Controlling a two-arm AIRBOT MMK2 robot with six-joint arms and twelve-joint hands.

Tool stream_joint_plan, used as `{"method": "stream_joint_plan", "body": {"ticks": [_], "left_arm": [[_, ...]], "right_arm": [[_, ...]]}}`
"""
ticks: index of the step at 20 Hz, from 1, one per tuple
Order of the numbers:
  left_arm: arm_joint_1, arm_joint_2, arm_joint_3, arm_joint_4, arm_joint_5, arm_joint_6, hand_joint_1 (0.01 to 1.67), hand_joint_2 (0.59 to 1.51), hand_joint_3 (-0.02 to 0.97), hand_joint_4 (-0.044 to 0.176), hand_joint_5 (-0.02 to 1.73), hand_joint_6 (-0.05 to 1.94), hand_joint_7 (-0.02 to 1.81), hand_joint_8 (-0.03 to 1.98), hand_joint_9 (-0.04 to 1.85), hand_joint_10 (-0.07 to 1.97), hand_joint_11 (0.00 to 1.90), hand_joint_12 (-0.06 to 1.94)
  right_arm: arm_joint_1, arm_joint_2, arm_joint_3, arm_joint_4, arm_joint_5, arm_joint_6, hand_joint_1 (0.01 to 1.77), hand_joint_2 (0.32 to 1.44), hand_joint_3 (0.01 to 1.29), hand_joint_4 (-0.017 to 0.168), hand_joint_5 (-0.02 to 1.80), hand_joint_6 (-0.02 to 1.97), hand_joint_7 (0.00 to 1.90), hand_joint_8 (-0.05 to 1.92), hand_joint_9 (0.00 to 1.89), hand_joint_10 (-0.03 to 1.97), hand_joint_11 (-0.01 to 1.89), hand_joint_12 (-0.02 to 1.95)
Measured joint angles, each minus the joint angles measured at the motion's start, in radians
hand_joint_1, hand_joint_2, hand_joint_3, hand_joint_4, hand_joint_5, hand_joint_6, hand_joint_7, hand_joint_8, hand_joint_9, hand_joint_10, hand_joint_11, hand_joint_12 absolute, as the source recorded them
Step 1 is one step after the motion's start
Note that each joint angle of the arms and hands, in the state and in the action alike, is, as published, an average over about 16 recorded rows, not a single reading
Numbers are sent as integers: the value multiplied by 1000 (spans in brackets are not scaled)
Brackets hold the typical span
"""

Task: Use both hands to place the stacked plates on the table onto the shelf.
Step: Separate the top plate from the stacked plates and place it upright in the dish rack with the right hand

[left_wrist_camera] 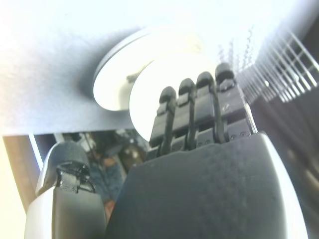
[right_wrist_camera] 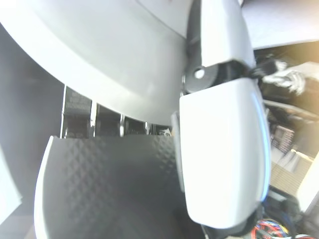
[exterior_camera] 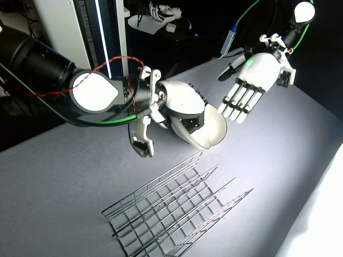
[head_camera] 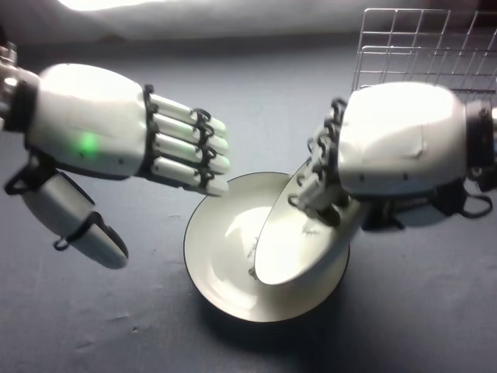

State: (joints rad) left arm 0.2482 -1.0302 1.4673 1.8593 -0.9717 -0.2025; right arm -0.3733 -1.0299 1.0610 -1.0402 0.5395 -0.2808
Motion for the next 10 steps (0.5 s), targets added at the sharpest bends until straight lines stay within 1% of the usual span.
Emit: {"method": "stream_joint_plan", "body": {"ticks": [4, 10], "left_arm": [[-37, 52, -7, 30, -7, -37, 14, 1104, 17, 0, 108, 16, 79, 12, 41, 9, 35, 16], [-74, 110, -7, 100, -23, -85, 14, 1104, 17, 0, 117, 15, 90, 11, 49, 9, 39, 16]], "right_arm": [[45, 19, -28, 44, -16, 3, 1331, 976, 13, -2, 850, 1029, 977, 909, 984, 1148, 868, 1401], [102, 42, -63, 158, -37, 9, 1357, 996, 13, -2, 881, 1057, 1001, 927, 980, 1152, 851, 1406]]}}
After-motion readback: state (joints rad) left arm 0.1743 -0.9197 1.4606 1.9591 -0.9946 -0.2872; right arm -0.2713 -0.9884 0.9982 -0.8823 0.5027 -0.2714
